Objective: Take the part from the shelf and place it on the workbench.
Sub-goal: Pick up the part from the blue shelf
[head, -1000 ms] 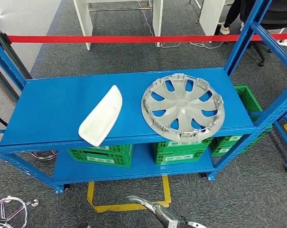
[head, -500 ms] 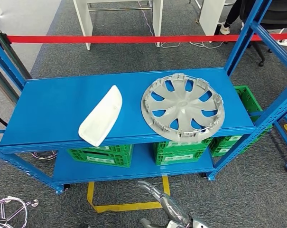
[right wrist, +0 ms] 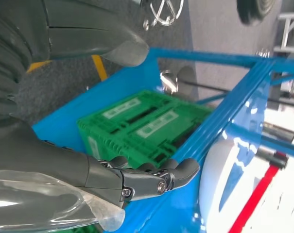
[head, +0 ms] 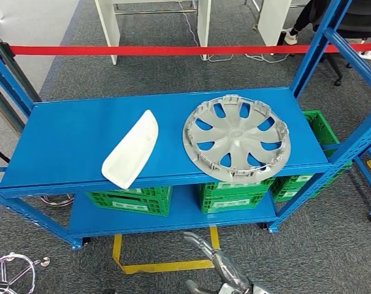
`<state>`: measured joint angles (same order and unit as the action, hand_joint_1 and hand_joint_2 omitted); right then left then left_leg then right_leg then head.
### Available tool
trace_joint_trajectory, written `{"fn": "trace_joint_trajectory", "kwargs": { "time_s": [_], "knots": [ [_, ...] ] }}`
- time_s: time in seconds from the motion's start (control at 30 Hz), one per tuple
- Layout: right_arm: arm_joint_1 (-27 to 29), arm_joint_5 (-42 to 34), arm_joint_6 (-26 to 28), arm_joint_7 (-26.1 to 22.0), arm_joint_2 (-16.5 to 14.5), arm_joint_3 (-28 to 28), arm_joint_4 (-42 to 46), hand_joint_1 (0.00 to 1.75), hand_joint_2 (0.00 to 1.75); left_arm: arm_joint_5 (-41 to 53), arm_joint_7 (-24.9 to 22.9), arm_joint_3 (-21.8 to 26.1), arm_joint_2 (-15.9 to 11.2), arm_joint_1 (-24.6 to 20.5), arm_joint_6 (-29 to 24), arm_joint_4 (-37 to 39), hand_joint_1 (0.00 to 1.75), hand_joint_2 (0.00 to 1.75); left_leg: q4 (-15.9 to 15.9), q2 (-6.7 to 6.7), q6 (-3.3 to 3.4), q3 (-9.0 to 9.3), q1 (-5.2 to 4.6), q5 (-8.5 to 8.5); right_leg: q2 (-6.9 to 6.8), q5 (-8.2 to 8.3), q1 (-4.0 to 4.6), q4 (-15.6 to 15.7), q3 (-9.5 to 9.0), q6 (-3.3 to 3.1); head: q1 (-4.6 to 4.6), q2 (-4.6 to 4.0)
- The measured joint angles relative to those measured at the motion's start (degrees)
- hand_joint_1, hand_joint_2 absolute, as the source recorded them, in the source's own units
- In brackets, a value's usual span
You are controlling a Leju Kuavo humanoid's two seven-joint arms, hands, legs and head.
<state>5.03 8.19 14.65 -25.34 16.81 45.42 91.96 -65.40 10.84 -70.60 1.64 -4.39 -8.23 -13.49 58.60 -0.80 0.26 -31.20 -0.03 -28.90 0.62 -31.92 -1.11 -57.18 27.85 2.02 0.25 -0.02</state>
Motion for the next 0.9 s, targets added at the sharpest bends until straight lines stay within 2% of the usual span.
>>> {"fn": "trace_joint_trajectory", "kwargs": {
  "time_s": [0.1,0.23,0.3,0.47,0.8,0.9],
  "knots": [
    [0.0,5.4,6.3,0.5,0.4,0.4,0.4,0.00,1.75,0.6,-0.4,0.0,0.0,-0.2,-0.2,0.1,0.00,0.00,0.0,0.00,0.00,0.00,0.00,0.00,0.00,0.00,0.00,0.0,0.00,0.00,0.01,0.00],
    [-0.8,24.1,20.2,4.4,0.2,0.5,0.8,0.00,1.75,2.7,0.1,-0.5,0.0,-0.6,-1.3,0.1,0.00,0.00,0.0,0.00,0.00,0.00,0.01,0.00,0.01,0.01,0.01,0.0,0.00,0.01,-0.02,0.00],
    [-1.7,31.9,24.1,6.1,-0.3,0.3,0.7,0.00,1.75,4.0,0.8,-1.0,0.1,-1.0,-2.0,0.1,0.00,0.00,0.0,0.00,0.00,0.02,0.01,0.01,0.01,0.01,0.01,0.0,0.02,0.01,-0.02,0.00],
    [-2.3,40.0,25.1,6.9,-2.2,-1.3,0.6,0.00,1.75,5.8,2.5,-1.6,0.2,-1.8,-3.3,0.1,0.00,0.00,0.0,-0.01,0.02,0.01,0.01,0.03,-0.01,0.02,0.02,0.0,-0.04,0.02,-0.04,0.00],
    [-1.9,44.3,25.1,6.4,-4.6,-3.5,0.5,0.00,1.75,7.6,3.4,-2.7,0.2,-1.9,-3.1,0.1,0.00,0.00,0.0,-0.01,0.02,-0.01,0.01,0.03,-0.01,0.01,0.01,0.0,-0.03,0.02,-0.02,0.00],
    [-2.0,46.0,25.1,7.6,-5.1,-3.7,0.1,0.00,1.75,8.2,3.0,-2.9,0.2,-2.0,-3.0,0.1,0.00,0.00,0.0,-0.01,0.02,-0.01,0.01,0.03,-0.02,0.02,0.01,0.0,-0.03,0.02,-0.02,0.00]
  ]
}}
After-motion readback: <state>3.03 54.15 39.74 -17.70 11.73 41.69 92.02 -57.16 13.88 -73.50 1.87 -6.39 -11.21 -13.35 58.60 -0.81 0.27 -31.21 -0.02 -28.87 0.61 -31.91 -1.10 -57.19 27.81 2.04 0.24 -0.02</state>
